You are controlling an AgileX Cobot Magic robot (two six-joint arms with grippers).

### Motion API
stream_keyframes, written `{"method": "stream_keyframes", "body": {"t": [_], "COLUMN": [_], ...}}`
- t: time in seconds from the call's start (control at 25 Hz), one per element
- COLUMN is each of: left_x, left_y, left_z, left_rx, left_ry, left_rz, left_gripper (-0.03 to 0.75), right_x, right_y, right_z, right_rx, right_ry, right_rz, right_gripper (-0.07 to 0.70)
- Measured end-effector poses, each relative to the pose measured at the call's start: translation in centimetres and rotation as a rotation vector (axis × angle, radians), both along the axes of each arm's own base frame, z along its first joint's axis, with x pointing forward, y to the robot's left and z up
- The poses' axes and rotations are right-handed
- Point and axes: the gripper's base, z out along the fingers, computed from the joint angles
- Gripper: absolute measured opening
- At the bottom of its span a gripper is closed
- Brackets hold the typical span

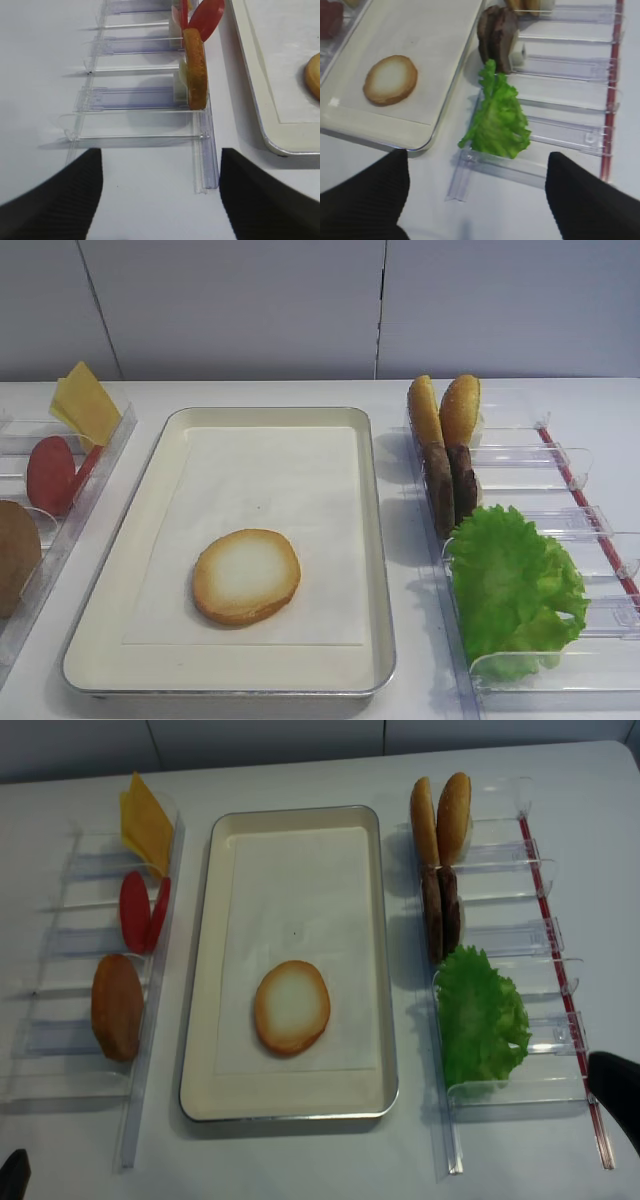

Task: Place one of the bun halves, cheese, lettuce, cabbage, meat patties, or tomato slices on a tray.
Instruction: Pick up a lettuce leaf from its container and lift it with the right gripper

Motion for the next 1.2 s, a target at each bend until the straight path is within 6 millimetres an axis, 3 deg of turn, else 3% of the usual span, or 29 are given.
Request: {"method": "stream_keyframes", "body": {"t": [0.44, 1.2], "left_x": [0.0, 0.0], "left_y": [0.0, 0.0], "left_z": [0.0, 0.0], "left_rx": [0.000, 0.000], "left_ry": [0.000, 0.000], "left_rz": [0.000, 0.000], "left_gripper": [0.464, 0.463], "right_x": [5.9, 9.9], "right_y": [2.0, 2.0], "right_z": [-1.6, -4.0], "right_rx": [0.081, 0.035], "right_ry": [0.276, 0.372], "right_rz": [0.155, 0.126], "right_gripper": [0.589, 0.589]}}
